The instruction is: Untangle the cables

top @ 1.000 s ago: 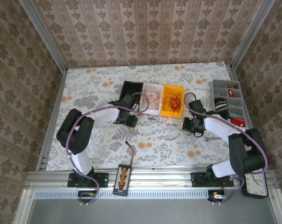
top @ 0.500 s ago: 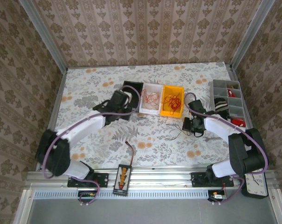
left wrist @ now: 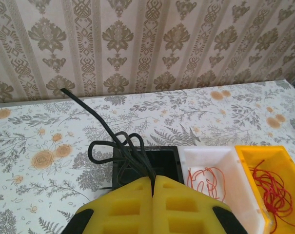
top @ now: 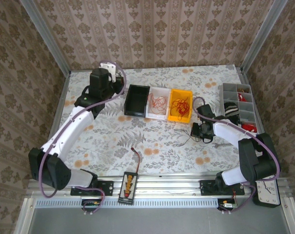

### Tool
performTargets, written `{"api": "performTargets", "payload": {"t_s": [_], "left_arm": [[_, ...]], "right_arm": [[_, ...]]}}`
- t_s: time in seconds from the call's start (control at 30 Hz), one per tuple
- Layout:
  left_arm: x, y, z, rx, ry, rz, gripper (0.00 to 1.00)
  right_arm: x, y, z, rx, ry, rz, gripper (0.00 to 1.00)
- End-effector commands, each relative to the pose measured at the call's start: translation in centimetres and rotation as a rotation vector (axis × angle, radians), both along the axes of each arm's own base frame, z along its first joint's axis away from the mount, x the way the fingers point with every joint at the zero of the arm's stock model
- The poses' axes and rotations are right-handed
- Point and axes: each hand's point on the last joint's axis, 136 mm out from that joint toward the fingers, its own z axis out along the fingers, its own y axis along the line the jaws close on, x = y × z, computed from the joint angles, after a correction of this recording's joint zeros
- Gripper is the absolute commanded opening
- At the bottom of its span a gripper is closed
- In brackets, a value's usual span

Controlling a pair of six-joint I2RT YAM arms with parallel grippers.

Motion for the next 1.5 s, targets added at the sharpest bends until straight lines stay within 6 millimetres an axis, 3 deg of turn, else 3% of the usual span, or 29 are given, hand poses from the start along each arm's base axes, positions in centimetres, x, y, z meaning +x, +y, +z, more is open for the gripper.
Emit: {"api": "performTargets", "payload": {"t_s": [0.0,0.1,0.2,0.37,0.4,0.47,0.53,0.6,0.73,0.83,0.93,1.03,1.13,1.23,1.4,1.47], "left_arm": [[1.6,-1.2,-0.3,-0.036,-0.008,-0.039,0.00],[3.1,-2.2,-2.1,-0.061,0.018,-0.047,0.00],[4.4,-3.3,-5.3,-0.089,0.077,-0.041,0.00],[5.0,-5.1,-10.3,-0.086,0.176,-0.039,0.00],[4.9,-5.4,-10.8,-0.084,0.187,-0.043,0.06],[5.0,-5.4,-11.4,-0.091,0.204,-0.037,0.30],[4.8,-5.4,-11.2,-0.105,0.203,-0.035,0.50],[4.6,-5.1,-10.6,-0.113,0.194,-0.025,0.64],[3.9,-2.8,-10.3,-0.087,0.179,0.074,0.87],[3.4,1.0,-11.1,-0.078,0.199,0.226,0.88],[2.5,5.4,-12.9,-0.085,0.248,0.395,0.88],[1.4,8.2,-15.2,-0.103,0.313,0.482,0.88],[0.4,9.4,-17.1,-0.118,0.368,0.520,0.88],[-0.2,9.6,-18.0,-0.116,0.389,0.526,0.88],[-0.8,10.2,-18.0,-0.110,0.379,0.548,0.88],[-0.9,10.4,-17.8,-0.104,0.369,0.553,0.88]], "right_arm": [[0.6,0.3,0.8,0.012,-0.025,0.009,0.06],[0.4,0.2,0.6,0.010,-0.022,0.006,0.06],[0.3,0.3,0.6,0.011,-0.018,0.008,0.06],[0.4,0.4,1.0,0.020,-0.030,0.009,0.07],[0.4,0.5,1.1,0.025,-0.031,0.014,0.07],[0.5,0.8,1.2,0.037,-0.041,0.026,0.07],[0.5,1.1,1.4,0.051,-0.046,0.037,0.08],[0.4,1.2,1.3,0.057,-0.048,0.043,0.08],[0.2,1.8,1.3,0.070,-0.049,0.073,0.08],[-0.3,2.5,1.1,0.071,-0.041,0.116,0.08],[-0.6,4.1,2.9,0.103,-0.106,0.197,0.06],[-0.7,6.7,5.4,0.177,-0.184,0.299,0.05],[-0.7,8.7,7.4,0.226,-0.214,0.375,0.05],[-0.4,9.9,7.7,0.248,-0.198,0.408,0.06],[0.0,12.8,8.8,0.255,-0.195,0.516,0.06],[-0.3,13.7,7.9,0.238,-0.151,0.564,0.06]]}}
